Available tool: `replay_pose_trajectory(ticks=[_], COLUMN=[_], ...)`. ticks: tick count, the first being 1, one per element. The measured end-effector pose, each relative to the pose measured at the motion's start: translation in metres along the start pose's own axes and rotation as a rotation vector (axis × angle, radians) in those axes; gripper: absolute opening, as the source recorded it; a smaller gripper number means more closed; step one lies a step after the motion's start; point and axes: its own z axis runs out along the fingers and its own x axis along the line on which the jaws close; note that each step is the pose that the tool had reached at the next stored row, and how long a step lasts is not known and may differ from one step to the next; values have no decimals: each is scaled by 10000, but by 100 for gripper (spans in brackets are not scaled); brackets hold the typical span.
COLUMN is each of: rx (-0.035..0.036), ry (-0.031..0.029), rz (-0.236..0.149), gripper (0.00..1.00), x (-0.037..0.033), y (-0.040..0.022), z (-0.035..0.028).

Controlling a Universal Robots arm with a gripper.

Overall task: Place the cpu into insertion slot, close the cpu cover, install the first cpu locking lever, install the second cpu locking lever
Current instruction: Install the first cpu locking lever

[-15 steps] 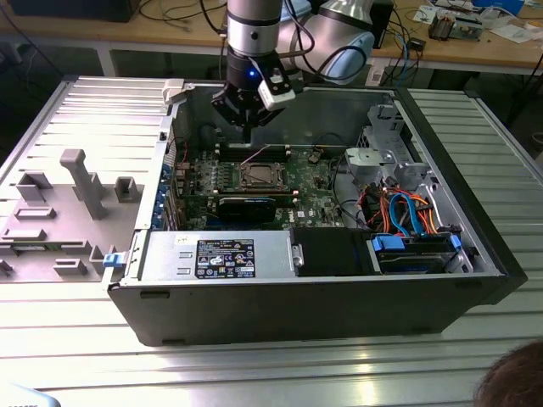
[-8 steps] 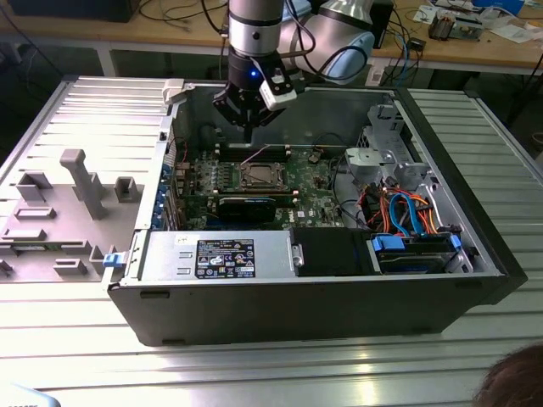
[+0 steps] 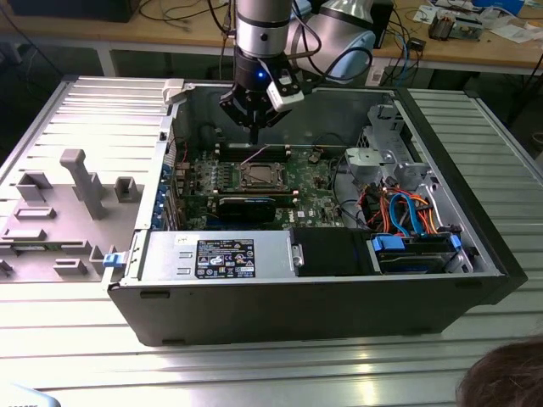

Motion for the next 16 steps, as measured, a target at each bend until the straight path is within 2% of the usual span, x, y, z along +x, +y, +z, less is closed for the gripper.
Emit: replay_pose_trajectory(ticks=[16], rx=[-1], ry=[-1], rz=[0], gripper=[11], x=[-31], y=[0], z=[27])
